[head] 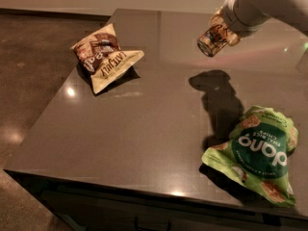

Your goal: Place orange can upright

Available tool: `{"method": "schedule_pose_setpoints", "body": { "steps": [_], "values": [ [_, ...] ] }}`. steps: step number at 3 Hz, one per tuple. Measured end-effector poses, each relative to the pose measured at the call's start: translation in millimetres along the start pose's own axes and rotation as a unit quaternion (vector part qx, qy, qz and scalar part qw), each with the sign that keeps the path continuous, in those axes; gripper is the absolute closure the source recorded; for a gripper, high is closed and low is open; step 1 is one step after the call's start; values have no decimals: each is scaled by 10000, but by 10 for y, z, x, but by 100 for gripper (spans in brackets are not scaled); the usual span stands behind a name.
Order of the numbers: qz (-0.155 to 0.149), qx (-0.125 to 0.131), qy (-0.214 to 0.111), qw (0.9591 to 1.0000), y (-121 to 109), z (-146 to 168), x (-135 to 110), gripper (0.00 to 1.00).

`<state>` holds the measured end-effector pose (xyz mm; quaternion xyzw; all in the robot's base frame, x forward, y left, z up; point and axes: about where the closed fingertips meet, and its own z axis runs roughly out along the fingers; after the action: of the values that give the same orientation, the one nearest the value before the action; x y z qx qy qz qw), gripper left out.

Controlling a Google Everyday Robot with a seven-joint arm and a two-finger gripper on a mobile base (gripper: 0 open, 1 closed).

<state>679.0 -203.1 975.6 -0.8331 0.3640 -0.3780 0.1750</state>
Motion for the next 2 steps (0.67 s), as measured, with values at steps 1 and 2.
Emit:
{"method": "schedule_pose_setpoints", "body": {
  "steps": [1,2],
  "values": [
    [-298,263,86,9992,-64,41,117,100],
    [-782,721,69,9943,-170,173,300,100]
  ]
}}
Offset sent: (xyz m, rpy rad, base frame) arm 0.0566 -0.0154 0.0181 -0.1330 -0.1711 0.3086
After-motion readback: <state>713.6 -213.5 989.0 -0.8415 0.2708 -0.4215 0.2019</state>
